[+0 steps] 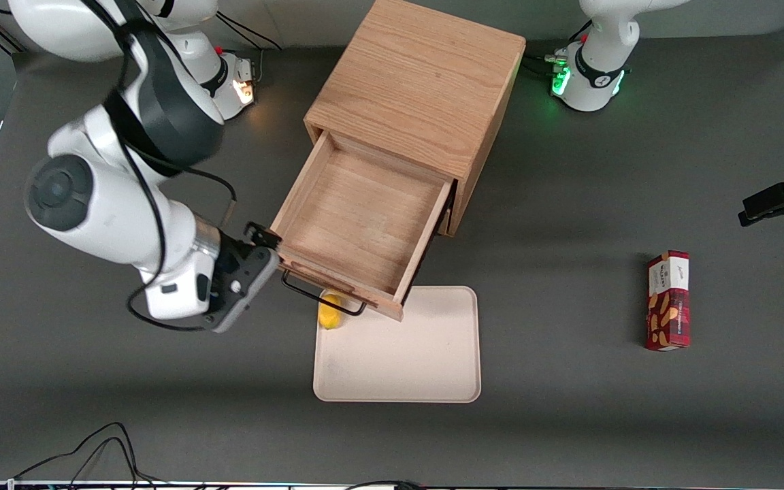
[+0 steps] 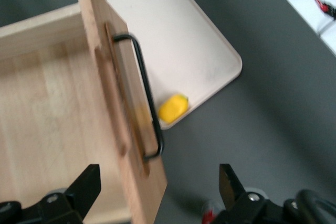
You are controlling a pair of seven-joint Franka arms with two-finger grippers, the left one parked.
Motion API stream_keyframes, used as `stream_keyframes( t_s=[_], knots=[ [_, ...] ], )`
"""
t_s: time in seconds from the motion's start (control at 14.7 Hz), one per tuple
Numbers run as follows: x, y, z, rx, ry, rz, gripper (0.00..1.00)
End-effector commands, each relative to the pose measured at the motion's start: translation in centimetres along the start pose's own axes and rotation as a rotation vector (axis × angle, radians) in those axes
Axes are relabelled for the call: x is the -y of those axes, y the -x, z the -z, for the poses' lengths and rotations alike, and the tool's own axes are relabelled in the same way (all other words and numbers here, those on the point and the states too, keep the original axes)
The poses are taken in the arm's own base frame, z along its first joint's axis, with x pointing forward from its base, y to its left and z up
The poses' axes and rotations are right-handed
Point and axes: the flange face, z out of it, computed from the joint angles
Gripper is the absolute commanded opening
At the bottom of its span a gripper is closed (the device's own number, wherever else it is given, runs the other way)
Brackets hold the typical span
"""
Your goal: Open upper drawer
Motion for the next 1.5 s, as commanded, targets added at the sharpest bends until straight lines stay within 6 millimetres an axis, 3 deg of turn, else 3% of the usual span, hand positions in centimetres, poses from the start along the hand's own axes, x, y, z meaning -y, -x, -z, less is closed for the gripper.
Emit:
stream_keyframes(
  t_s=[0.0,0.14,0.34,0.54,0.68,0.82,1.29,1.43],
  knots=[
    [-0.3,5.7,3.1,0.084,0.01,-0.091,1.0],
    [-0.4,8.6,5.8,0.131,0.008,-0.131,1.0],
    [-1.9,14.1,8.0,0.19,0.012,-0.367,1.0],
    [-3.4,19.2,7.9,0.212,0.031,-0.639,1.0],
    [-2.8,20.6,7.9,0.19,0.07,-0.734,1.0],
    [-3.9,22.2,7.0,0.191,0.076,-0.799,1.0],
    [-4.8,23.3,7.2,0.189,0.089,-0.921,1.0],
    [-5.1,24.0,6.0,0.208,0.096,-0.93,1.0]
  ],
)
